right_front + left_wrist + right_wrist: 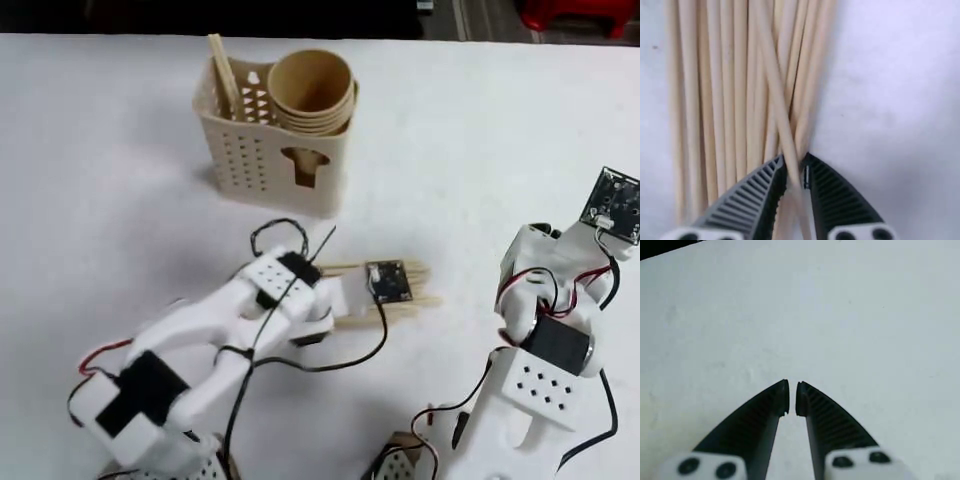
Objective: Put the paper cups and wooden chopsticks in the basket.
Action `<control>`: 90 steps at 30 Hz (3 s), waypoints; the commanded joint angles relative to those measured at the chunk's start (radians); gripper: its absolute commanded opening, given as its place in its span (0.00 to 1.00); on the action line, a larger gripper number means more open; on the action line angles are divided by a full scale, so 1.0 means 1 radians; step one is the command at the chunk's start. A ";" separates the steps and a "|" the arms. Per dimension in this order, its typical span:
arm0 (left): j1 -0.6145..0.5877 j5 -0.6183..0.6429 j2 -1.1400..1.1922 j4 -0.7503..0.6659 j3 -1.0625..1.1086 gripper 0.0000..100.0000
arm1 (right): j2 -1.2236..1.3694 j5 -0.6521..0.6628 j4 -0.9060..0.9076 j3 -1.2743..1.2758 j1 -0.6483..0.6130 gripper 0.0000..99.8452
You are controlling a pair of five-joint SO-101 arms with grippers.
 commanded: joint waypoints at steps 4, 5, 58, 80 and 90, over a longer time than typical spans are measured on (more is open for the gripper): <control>0.016 0.087 0.145 0.100 -0.161 0.02 | -0.028 0.000 -0.021 -0.011 0.007 0.04; 0.016 0.087 0.143 0.101 -0.163 0.02 | -0.028 0.000 -0.021 -0.011 0.007 0.04; -0.208 0.373 -0.519 0.592 -1.089 0.02 | -0.028 0.000 -0.021 -0.009 0.007 0.04; -0.522 0.640 -0.518 -0.644 -0.493 0.02 | -0.021 0.002 -0.076 0.015 0.005 0.04; -0.524 0.647 -0.518 -0.868 -0.181 0.02 | -0.021 0.002 -0.077 0.018 0.004 0.04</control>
